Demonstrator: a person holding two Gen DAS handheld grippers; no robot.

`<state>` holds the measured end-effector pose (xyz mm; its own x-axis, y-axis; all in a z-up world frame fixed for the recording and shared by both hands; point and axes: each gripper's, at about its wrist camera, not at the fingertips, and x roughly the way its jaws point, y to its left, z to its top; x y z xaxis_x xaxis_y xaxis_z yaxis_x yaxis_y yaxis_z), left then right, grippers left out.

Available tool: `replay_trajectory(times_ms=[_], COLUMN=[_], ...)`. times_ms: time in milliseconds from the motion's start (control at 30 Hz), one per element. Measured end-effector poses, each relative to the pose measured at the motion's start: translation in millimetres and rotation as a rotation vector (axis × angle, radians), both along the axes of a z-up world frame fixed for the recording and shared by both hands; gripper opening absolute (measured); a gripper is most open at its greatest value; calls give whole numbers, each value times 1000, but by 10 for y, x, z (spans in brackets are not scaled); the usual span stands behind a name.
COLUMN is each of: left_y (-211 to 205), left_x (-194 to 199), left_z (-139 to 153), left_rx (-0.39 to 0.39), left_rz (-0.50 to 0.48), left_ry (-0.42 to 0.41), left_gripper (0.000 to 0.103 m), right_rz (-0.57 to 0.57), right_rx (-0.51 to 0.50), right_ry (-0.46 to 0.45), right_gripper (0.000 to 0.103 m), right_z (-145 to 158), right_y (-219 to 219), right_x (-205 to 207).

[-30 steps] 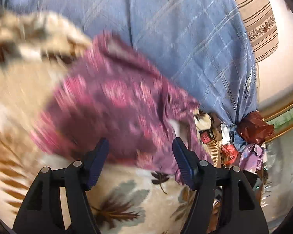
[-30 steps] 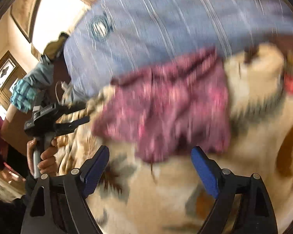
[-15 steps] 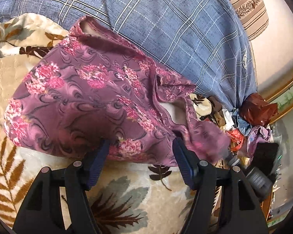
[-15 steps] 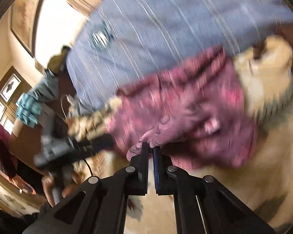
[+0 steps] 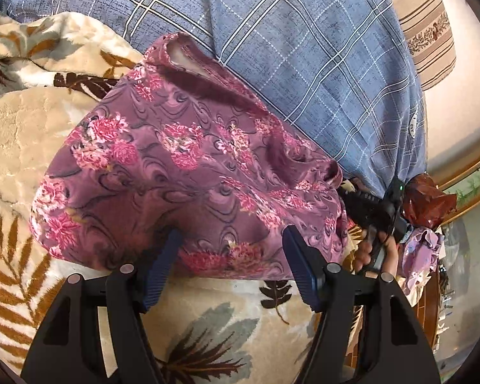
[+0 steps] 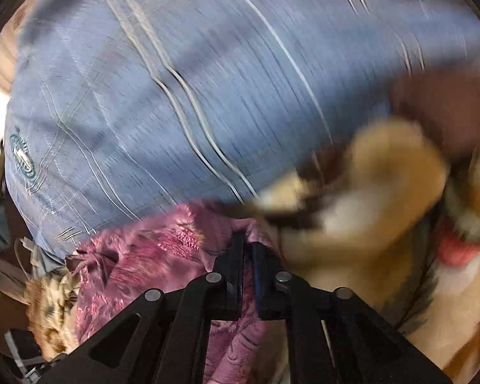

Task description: Fold small clothes

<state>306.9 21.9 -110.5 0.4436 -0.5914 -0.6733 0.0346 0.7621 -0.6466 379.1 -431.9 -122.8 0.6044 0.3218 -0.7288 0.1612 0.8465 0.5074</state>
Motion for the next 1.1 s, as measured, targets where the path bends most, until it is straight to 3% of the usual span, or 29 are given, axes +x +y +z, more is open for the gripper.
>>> replay_trajectory(times_ms=[33,67,133,167,200,300,433,467,533,600,633,700,733,767,833,900,1000,1067,1100], left_y=[-23,-47,-133,-184,-268,-686,-1451,-1641,-2049,-2457,-2599,-2793,-2805,-2776,-2673,-2540,-2299,-2085,-1900], left_x=[-12,-24,-63,-77,-72,125,678,806,981,1093,1132,1250,1301,1365,1485,1560,1487,1327,1201], left_z=[16,37,124,181,273,519,588,581,591,559,488,291,208,111,-47,-134,15,219,342], left_rx=[11,23,47,56,71,167,218,226,321,471,555,728,744,744,753,697,610,565,553], left_rz=[-3,-8,-31,-45,-66,-141,-279,-313,-364,-438,-461,-449,-438,-421,-378,-340,-299,-309,-308], left_ry=[-6,-13,-34,-41,-62,-114,-86,-81,-116,-185,-208,-205,-183,-147,-68,-15,2,-29,-48], left_gripper=[67,67,67,67,67,67,67,67,67,67,67,67,64,51,35,36,36,44,49], right_rz=[1,10,13,6,3,28,92,118,135,136,153,169,175,172,169,172,155,137,119], right_rx=[21,38,84,117,122,117,163,157,125,42,42,56,51,31,-5,-34,-141,-200,-177], right_ry=[0,0,-35,-66,-78,-80,-18,8,10,23,35,44,47,45,24,-12,85,82,96], right_gripper=[11,19,53,77,81,81,76,70,62,36,32,10,6,6,6,5,6,10,10], right_z=[-38,-23,123,222,295,336,49,-36,-99,-148,-171,-160,-124,-42,142,237,62,116,62], right_y=[-1,10,13,19,45,208,407,488,596,637,647,607,568,516,413,342,317,174,84], right_x=[-59,-138,-393,-591,-774,-1292,-1429,-1389,-1360,-1334,-1309,-1297,-1319,-1357,-1444,-1451,-1312,-1321,-1298])
